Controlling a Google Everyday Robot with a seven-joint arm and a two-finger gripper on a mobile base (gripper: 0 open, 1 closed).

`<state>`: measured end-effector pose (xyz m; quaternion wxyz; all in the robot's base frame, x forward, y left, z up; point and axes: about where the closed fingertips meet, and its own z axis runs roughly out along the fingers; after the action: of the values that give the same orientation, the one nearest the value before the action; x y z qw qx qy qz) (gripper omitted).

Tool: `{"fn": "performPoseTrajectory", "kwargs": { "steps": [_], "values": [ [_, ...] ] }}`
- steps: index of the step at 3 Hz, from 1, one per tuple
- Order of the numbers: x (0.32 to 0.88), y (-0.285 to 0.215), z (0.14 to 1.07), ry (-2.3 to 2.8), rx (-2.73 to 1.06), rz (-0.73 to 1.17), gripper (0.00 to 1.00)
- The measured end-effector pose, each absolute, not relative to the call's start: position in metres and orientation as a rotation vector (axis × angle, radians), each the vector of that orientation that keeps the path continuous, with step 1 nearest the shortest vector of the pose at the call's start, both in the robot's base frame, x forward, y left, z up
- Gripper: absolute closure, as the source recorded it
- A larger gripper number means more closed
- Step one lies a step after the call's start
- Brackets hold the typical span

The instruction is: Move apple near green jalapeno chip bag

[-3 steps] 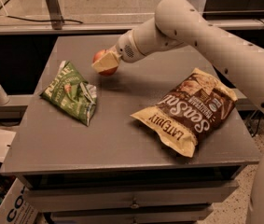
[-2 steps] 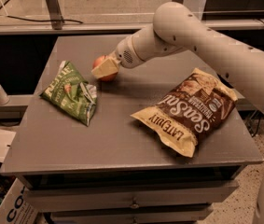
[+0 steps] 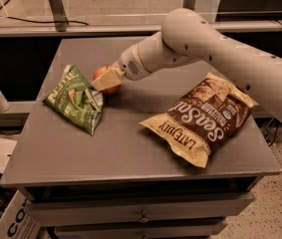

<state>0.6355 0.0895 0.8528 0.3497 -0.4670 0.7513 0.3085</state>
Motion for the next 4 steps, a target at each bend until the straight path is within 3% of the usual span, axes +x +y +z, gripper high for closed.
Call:
{"fn": "performPoseTrajectory", "kwargs": {
  "steps": [1,4],
  "values": [
    [0.6287,0.0925,0.852,1.961,-1.213,0.813,0.81],
    [0.6237,0.0887,0.8499,1.973,-1.217,0.8,0.12]
  ]
}}
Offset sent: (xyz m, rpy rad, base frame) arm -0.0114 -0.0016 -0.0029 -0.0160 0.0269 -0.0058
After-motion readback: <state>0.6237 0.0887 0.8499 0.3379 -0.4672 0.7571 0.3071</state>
